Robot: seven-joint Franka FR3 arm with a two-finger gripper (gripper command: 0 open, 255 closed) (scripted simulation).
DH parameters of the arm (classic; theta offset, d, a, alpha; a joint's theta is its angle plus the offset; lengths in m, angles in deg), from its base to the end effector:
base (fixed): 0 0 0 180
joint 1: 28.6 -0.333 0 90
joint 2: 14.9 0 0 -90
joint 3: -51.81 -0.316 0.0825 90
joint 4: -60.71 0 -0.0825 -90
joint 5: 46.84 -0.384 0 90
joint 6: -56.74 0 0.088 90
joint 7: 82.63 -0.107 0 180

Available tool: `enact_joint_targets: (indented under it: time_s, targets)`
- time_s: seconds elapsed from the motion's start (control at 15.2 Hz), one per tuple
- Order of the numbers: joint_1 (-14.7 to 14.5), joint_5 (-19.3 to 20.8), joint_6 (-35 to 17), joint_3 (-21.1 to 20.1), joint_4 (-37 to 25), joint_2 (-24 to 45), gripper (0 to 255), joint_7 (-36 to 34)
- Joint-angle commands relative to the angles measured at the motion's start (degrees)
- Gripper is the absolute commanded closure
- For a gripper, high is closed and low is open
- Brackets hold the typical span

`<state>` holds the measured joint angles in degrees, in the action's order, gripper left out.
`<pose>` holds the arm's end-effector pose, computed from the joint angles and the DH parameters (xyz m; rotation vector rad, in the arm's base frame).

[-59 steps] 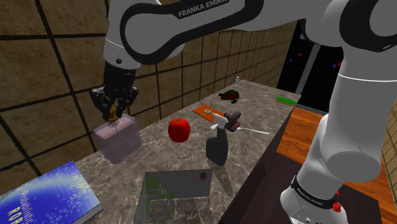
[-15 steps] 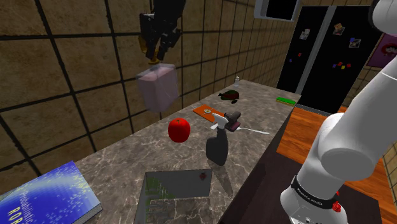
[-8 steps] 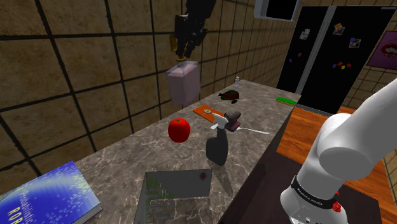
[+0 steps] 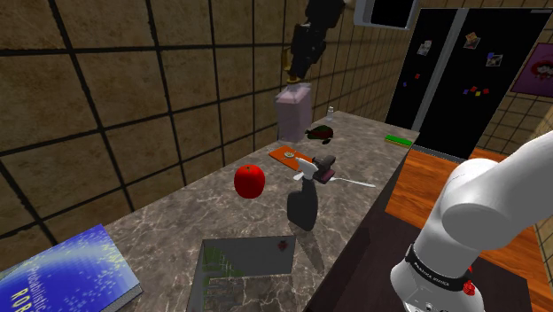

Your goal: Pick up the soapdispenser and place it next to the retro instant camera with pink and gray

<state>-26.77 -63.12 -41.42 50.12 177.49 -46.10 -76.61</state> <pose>0.3925 0.0288 0.6758 -2.8628 -0.1298 -0.3366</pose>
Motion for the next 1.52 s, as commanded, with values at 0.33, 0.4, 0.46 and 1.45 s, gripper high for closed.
enact_joint_targets:
  time_s: [0.33,0.4,0.46,1.45]
  targets:
    - [2.39,2.65,4.8,7.67,2.26,-4.73,255,8.25]
    - [2.75,3.15,5.45,8.81,2.37,-5.18,255,9.47]
    - [3.11,3.66,6.11,9.97,2.42,-5.57,255,10.7]
    - [6.52,9.09,7.6,20.78,5.94,-7.99,255,22.95]
